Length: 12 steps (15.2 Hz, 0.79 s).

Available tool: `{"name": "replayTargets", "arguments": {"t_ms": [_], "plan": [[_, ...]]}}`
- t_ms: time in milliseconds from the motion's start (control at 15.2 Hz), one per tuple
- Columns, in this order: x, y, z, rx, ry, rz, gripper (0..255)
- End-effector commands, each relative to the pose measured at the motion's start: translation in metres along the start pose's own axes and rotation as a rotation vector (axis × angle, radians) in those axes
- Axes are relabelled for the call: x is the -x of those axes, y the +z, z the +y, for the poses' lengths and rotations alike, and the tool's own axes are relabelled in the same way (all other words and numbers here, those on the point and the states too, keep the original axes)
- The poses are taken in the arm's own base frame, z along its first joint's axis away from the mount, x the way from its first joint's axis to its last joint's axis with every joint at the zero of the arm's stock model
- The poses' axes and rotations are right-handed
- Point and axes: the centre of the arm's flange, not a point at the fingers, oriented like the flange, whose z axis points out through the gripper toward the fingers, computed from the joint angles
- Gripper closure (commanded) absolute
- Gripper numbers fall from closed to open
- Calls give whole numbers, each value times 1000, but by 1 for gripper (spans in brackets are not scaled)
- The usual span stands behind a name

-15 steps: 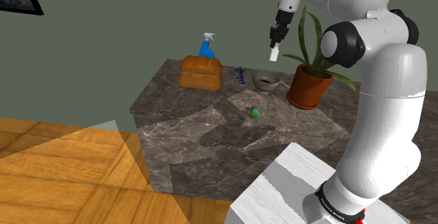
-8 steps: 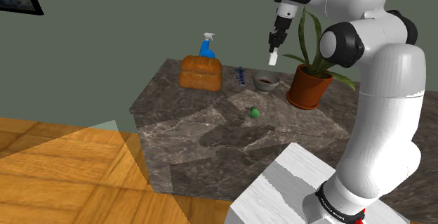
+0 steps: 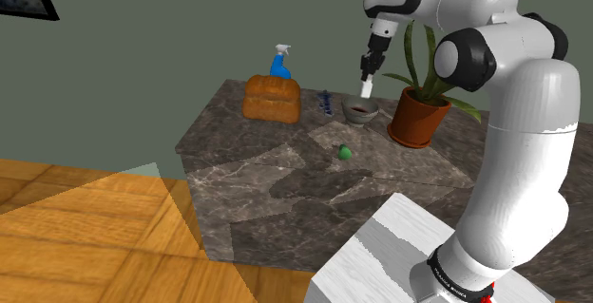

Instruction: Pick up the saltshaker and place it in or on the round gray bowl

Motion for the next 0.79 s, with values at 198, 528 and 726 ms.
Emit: {"name": "replayTargets", "arguments": {"t_ms": [198, 528, 726], "plan": [[1, 27, 4, 0, 0, 0, 255], [1, 36, 4, 0, 0, 0, 255], [1, 36, 4, 0, 0, 0, 255]]}}
